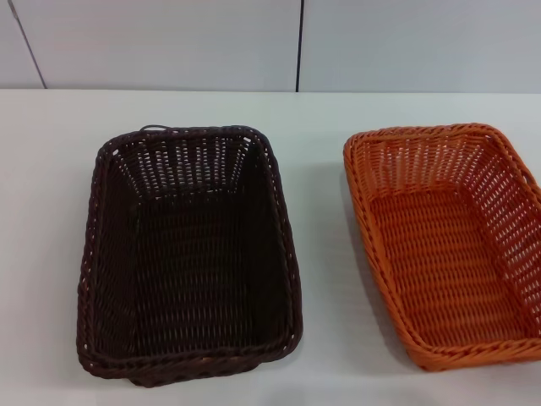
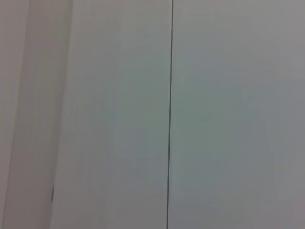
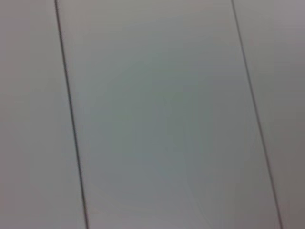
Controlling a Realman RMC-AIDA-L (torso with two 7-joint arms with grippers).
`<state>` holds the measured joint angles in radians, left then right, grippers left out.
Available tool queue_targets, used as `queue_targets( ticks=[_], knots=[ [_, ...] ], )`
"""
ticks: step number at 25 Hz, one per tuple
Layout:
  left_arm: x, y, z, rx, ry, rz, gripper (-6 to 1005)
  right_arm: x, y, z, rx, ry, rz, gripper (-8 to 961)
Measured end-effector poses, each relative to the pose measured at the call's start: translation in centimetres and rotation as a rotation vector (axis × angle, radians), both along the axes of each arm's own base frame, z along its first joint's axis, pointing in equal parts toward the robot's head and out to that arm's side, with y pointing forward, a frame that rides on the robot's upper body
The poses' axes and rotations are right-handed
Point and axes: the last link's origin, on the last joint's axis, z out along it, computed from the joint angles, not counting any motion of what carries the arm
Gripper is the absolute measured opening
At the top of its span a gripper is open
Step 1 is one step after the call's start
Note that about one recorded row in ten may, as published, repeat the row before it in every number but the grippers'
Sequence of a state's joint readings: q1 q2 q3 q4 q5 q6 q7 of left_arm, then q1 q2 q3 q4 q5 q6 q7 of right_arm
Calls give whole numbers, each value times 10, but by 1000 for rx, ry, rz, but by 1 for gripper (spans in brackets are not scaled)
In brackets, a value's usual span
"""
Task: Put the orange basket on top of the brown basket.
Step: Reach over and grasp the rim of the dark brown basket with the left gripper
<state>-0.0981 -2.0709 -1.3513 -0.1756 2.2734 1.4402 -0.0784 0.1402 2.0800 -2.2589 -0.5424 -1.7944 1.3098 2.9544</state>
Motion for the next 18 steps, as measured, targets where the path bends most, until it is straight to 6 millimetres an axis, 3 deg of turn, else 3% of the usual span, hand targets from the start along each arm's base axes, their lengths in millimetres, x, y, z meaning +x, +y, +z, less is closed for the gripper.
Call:
queue_targets(
  ticks=[12, 17, 18],
  knots=[
    [4, 10, -6, -39, -3, -22, 785, 6, -3, 3, 12, -2, -27, 774],
    [12, 20, -12, -125, 18, -83, 785, 3, 1, 3, 9, 1, -13, 774],
    [17, 29, -6, -128, 19, -126, 785, 1, 4, 2, 7, 1, -4, 775]
  ],
)
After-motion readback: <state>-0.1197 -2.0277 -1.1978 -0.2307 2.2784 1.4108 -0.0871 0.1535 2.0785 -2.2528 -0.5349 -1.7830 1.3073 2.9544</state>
